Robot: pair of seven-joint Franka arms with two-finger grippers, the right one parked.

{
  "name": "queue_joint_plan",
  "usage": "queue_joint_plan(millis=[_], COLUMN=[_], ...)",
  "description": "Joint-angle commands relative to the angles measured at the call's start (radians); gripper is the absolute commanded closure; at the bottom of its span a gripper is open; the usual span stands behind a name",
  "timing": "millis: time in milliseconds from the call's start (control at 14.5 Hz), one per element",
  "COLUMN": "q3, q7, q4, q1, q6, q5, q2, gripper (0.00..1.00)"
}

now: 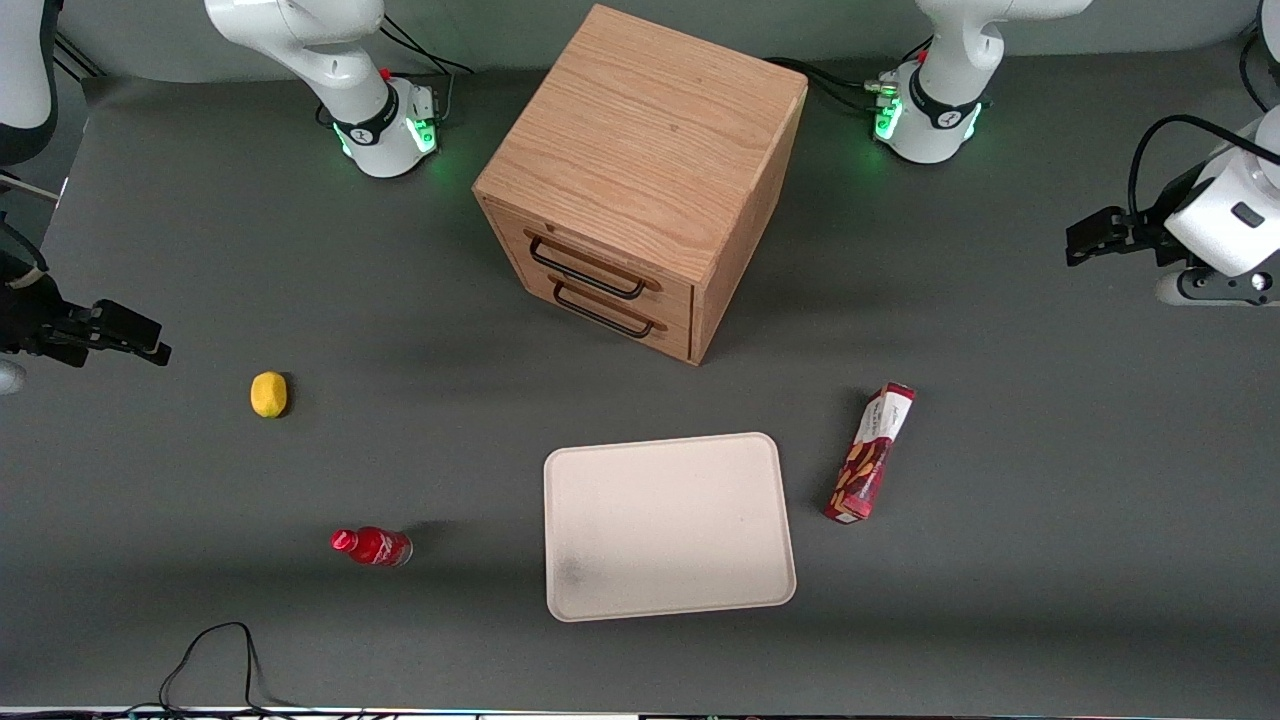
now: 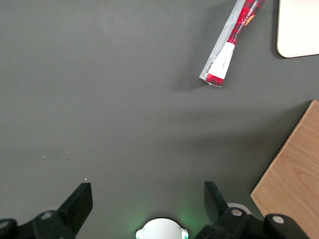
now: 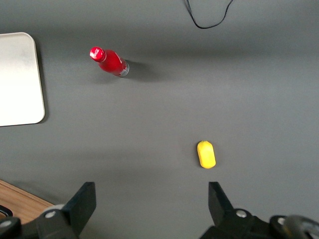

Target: Place red cookie box on tray

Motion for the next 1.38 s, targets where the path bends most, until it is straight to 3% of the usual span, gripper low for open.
queue_joint_plan(millis=[0,897,1310], q3=[0.005,-0.009,-0.196], q7=[-0.028,-0.025,0.01], q4=[0.023,0.177,0.324], q1=[-0.014,-0.032,-0.047], q6=[-0.034,-0.086,-0.079], q5=[0.02,0.003,0.008], q2=[0.007,0.113,0.211], gripper=[0.0,0.0,0.0])
